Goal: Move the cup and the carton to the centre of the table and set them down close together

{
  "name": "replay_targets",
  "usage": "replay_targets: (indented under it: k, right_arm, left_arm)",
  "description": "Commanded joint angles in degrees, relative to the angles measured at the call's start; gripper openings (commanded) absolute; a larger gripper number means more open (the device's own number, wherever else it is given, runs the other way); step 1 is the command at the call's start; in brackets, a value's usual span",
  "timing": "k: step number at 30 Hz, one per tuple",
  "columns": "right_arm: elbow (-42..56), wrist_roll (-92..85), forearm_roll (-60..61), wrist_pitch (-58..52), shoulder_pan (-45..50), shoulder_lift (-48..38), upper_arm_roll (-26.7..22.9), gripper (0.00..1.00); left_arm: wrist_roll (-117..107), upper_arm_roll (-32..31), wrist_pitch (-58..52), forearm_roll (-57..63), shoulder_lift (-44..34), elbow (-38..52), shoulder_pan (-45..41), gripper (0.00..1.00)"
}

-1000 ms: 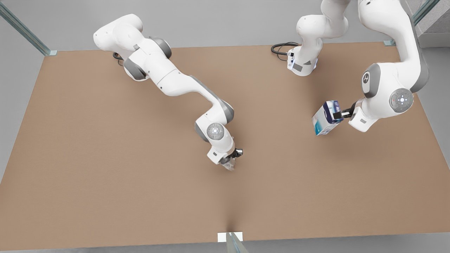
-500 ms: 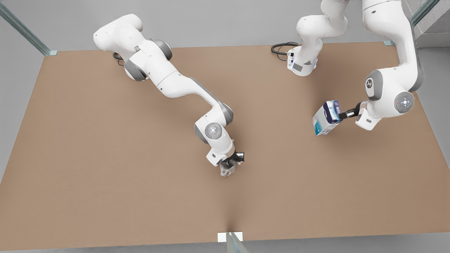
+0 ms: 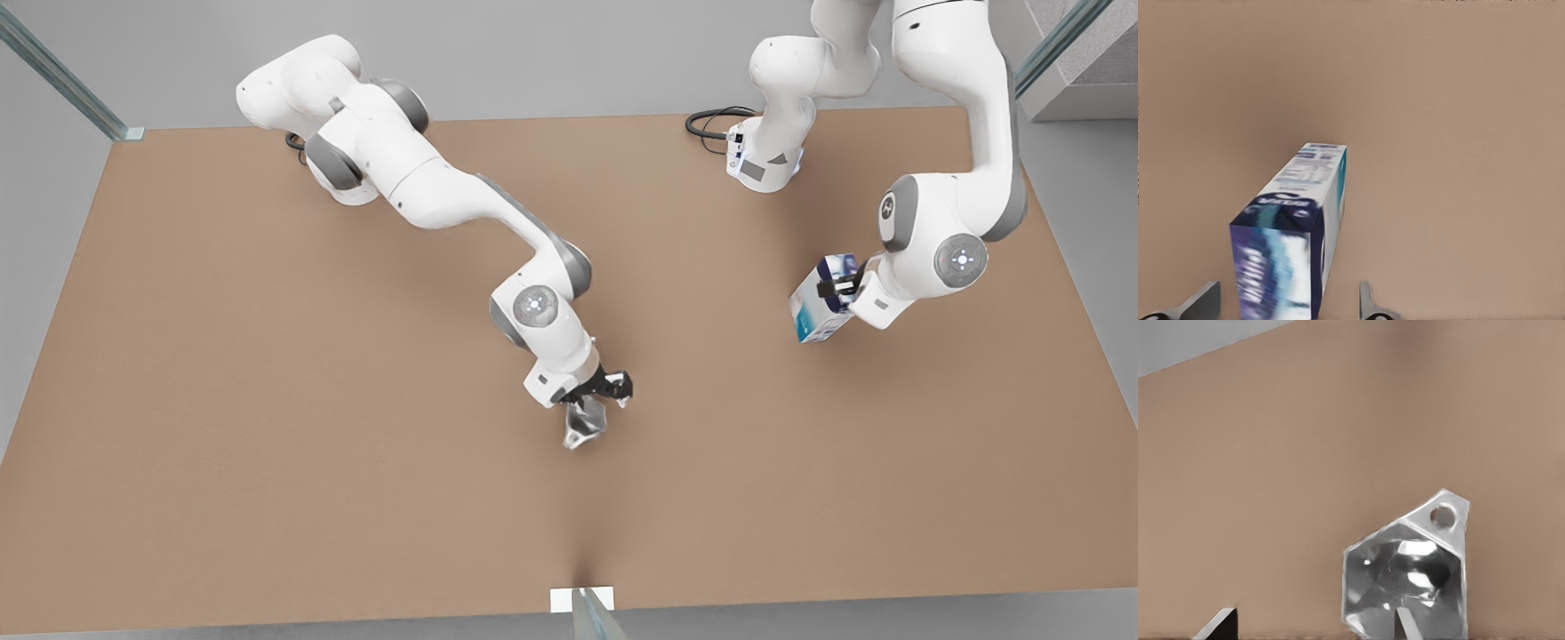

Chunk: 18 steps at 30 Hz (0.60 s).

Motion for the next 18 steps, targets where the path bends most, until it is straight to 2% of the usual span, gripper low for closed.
replay_targets:
  k: [1,5,8,10,12,14,15,18]
  right_arm:
    - [-2.55,-0.39,-0.11,0.00,-1.61,-2.34,0.00,0.98]
    - [-25.04,-7.43,-0.11,-1.06,-12.68,-24.56,0.08,1.00]
    - [-26.20,-12.78,-0.20,-20.47,-20.59,-35.65,0.17,1.00]
    - [-27.42,-26.58,-0.20,-31.27,-29.82,-42.06,0.17,1.00]
    - [-26.73,-34.14,-0.99,-37.09,-36.07,-43.83,-1.49,1.00]
    - [-22.16,-38.63,-1.69,-42.53,-36.07,-43.48,-6.68,1.00]
    - [-18.56,-38.80,-1.78,-44.82,-36.33,-41.98,-6.95,1.00]
    - [-17.15,-44.25,-1.52,-44.65,-36.77,-40.75,-7.74,1.00]
  left_arm:
    - [0.03,0.04,0.53,0.01,-0.05,-0.10,1.62,1.00]
    - [-0.41,0.30,1.94,0.01,-0.57,-1.69,1.53,1.00]
    - [-0.15,0.30,1.59,0.01,-0.66,-1.86,1.53,1.00]
    - [0.03,0.30,1.06,0.01,-0.84,-2.65,1.53,1.00]
    - [0.03,0.22,1.06,0.01,-0.66,-3.00,1.53,1.00]
    - [0.29,0.22,1.06,0.01,-0.66,-3.01,1.18,1.00]
    - [0.64,0.22,1.15,0.01,-0.57,-3.44,1.18,1.00]
    - [0.64,0.22,1.24,0.01,-0.22,-3.53,1.18,1.00]
